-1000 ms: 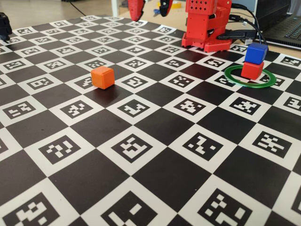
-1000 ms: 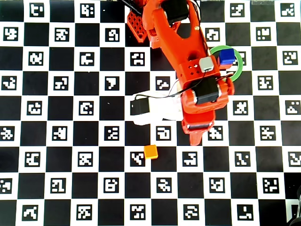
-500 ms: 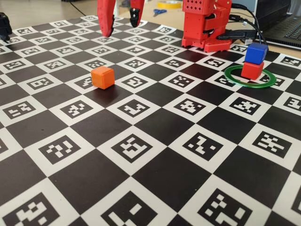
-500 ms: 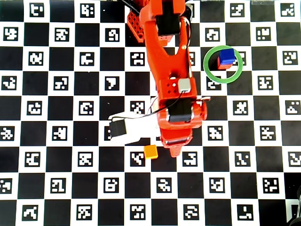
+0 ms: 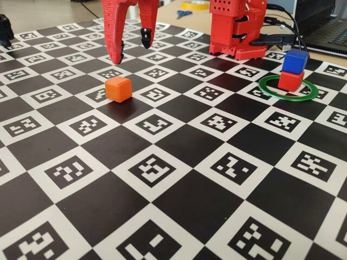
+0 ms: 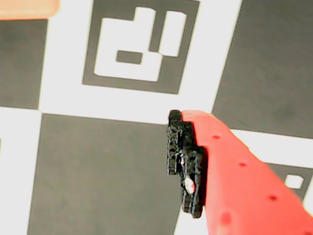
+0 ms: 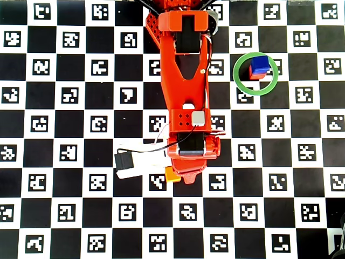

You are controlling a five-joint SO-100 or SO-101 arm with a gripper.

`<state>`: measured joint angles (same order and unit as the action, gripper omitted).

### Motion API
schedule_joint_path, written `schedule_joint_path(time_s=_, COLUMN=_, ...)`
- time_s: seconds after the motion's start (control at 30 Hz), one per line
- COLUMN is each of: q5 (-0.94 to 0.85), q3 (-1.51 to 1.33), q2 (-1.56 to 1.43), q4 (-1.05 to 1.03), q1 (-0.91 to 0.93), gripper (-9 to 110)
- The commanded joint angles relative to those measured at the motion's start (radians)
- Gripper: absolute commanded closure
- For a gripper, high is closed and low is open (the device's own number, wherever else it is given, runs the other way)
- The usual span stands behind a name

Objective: Grab the red cube then put it in the green circle then put the blue cube on top and finally the orange cube on top

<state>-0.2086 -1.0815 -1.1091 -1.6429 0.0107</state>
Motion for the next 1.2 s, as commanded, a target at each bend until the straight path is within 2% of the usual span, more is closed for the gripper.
schedule_joint_path(time_s=0.0, q5=-0.015, q3=0.069, q2=-0.011, q4=0.031, q1=0.018, gripper=63)
schedule_joint_path(time_s=0.57, q5=-0.063, q3=-0.034, q2=0.058, q4=0.210, q1=0.051, gripper=60)
schedule_joint_path(time_s=1.17, q5=-0.080, q3=-0.098, q2=0.114, q4=0.302, q1=0.086, gripper=60)
